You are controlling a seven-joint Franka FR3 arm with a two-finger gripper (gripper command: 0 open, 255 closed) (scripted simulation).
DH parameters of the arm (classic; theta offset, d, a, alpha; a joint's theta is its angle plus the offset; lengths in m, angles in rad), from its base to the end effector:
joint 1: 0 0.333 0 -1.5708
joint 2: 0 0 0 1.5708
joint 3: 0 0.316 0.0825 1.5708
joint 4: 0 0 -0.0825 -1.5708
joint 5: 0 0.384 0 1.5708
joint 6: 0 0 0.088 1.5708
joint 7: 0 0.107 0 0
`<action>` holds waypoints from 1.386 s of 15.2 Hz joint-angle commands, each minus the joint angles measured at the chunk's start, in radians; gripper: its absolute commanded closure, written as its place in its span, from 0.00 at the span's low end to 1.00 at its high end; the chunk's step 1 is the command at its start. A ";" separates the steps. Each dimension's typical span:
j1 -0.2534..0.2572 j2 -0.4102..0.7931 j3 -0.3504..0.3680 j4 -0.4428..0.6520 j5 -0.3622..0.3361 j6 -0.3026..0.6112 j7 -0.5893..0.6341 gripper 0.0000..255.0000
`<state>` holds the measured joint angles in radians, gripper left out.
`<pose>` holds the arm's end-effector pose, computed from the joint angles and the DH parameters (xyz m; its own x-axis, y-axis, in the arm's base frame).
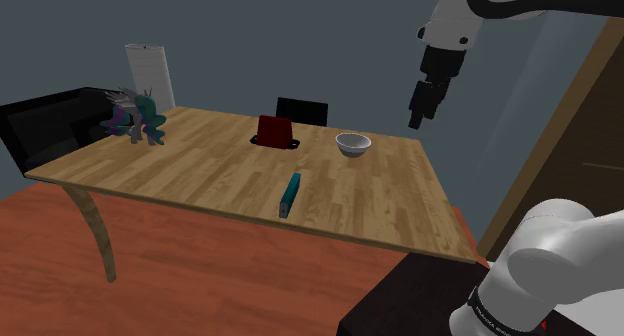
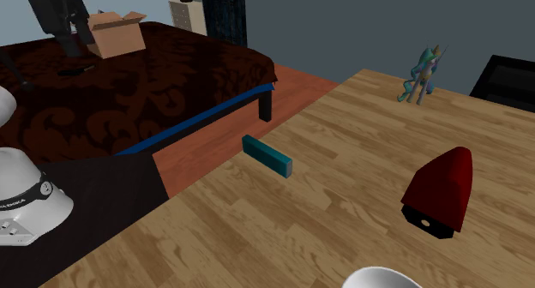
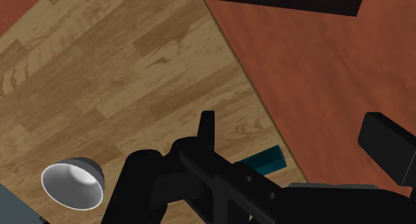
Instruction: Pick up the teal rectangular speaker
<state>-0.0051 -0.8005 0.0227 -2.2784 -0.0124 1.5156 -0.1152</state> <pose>0.2973 0.0066 0.6264 0.9915 0.1255 0.0340 0.1244 -0.9917 0.0328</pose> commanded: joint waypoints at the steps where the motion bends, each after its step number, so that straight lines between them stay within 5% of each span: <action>1: 0.000 0.000 0.000 0.000 0.000 0.000 0.000 0.00; 12: -0.052 0.255 0.161 -0.073 0.075 0.336 0.347 0.00; 21: -0.107 0.572 0.264 0.009 0.039 0.573 0.640 0.00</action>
<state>-0.1051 -0.2675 0.2777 -2.2829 0.0358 2.0626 0.4885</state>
